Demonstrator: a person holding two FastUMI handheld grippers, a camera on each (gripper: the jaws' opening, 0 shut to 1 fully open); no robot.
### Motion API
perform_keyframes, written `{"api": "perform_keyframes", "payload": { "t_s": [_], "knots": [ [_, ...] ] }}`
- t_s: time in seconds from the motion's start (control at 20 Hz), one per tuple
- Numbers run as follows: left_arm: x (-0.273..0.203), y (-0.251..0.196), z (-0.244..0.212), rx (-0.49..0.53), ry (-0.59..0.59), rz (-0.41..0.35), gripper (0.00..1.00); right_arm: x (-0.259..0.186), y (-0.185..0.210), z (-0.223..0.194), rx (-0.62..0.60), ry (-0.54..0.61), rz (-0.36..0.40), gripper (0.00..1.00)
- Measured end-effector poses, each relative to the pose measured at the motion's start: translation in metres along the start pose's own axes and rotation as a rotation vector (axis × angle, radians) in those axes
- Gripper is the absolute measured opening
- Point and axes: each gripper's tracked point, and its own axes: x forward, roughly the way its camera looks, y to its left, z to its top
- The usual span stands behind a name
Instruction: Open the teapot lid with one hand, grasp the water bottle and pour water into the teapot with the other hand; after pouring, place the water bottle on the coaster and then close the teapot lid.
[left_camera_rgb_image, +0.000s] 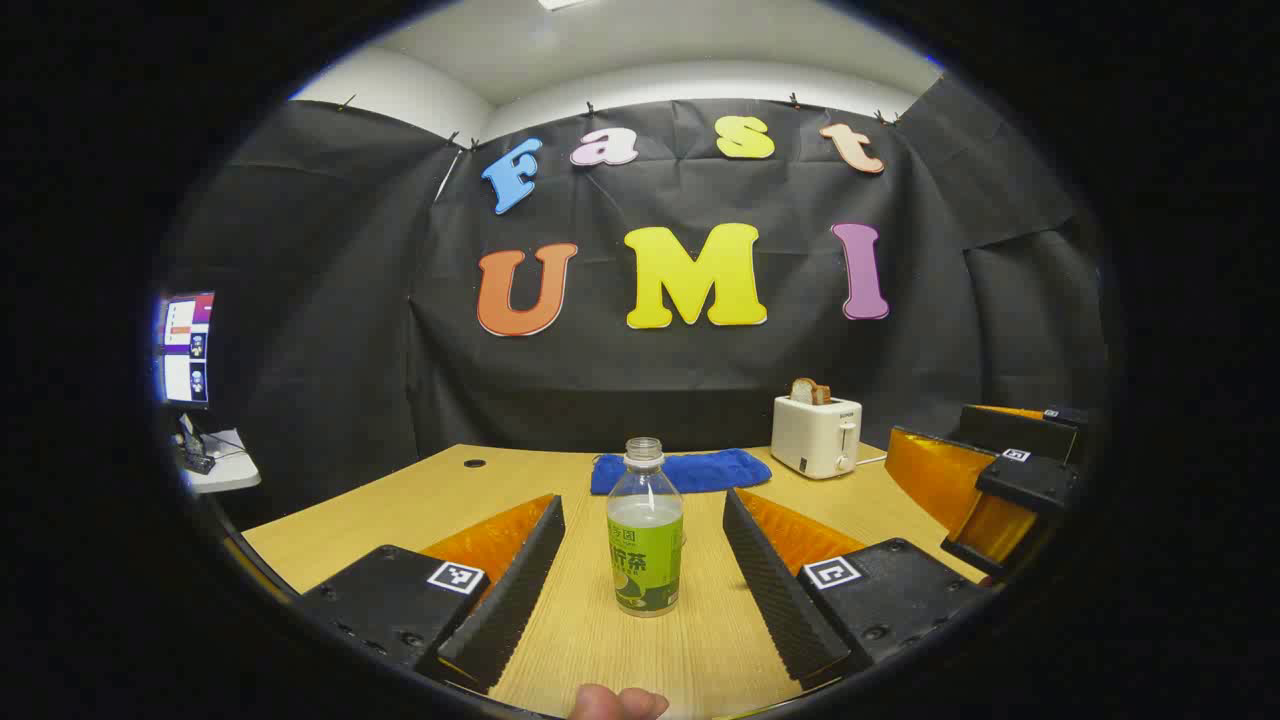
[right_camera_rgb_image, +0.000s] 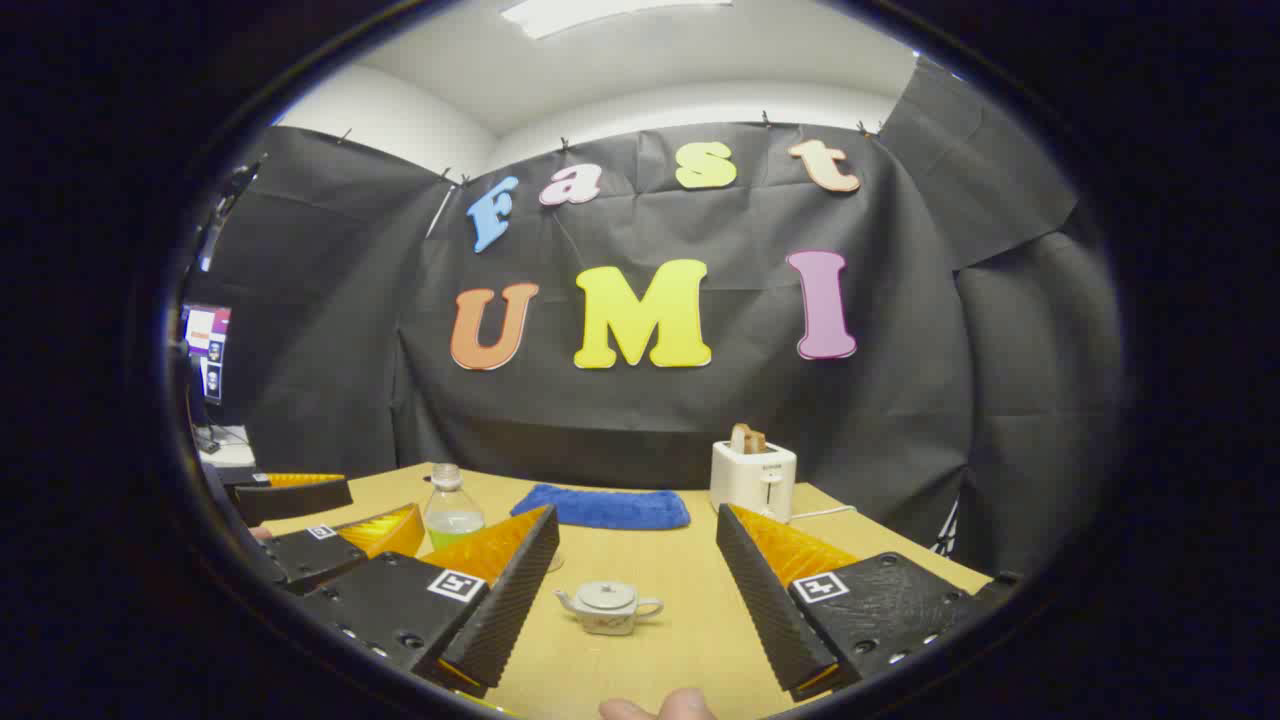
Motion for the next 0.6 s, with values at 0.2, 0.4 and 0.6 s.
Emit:
{"api": "perform_keyframes", "payload": {
  "t_s": [0.2,0.4,0.6],
  "knots": [
    [0.0005,0.0061,-0.0016,0.001,0.003,0.013,0.99,-0.0001,-0.0012,-0.0019,0.000,0.000,-0.008,0.97],
    [-0.0002,0.0054,-0.0030,-0.002,0.014,0.020,0.99,0.0023,-0.0053,-0.0054,0.006,0.012,-0.019,0.95],
    [0.0021,0.0064,-0.0049,0.011,0.021,0.023,0.99,0.0044,-0.0069,-0.0097,-0.001,0.018,-0.021,0.95]
  ]
}}
